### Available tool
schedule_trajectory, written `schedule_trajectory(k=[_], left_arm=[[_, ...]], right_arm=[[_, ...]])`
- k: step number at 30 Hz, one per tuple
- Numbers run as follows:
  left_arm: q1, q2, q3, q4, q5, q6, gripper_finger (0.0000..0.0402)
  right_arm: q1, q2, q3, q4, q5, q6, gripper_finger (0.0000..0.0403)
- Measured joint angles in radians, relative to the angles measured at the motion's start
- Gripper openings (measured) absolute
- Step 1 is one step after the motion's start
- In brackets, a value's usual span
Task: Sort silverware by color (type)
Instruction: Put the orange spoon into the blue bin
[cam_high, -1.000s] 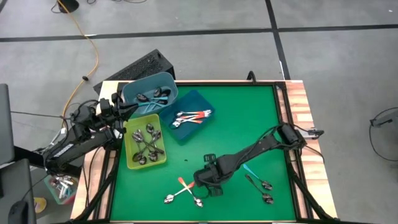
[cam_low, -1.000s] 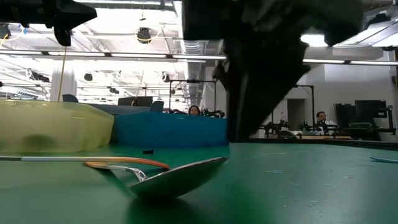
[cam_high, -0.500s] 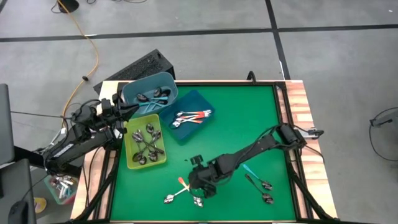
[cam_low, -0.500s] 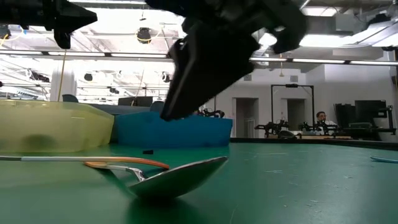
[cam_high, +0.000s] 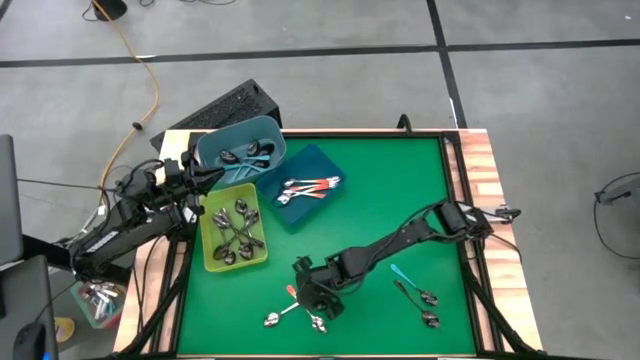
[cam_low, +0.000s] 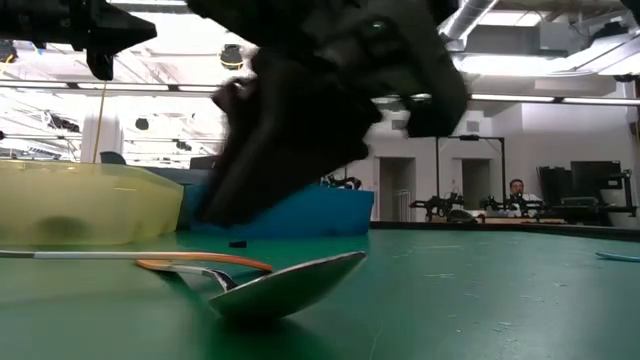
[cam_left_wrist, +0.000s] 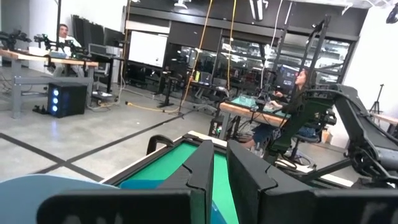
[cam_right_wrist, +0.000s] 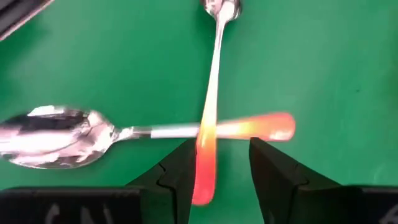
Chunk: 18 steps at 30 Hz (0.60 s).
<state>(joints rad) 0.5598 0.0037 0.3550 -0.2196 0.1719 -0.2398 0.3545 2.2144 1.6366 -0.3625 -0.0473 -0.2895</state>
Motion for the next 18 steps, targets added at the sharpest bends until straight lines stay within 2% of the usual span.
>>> schedule_trajectory(k=[18], left_arm=[[0.000,0.000,0.000,-0.025,-0.048,0.002,0.0029]], right_arm=[[-0.033,0.013,0.029,0.030,-0.006,0.046,0.0159]])
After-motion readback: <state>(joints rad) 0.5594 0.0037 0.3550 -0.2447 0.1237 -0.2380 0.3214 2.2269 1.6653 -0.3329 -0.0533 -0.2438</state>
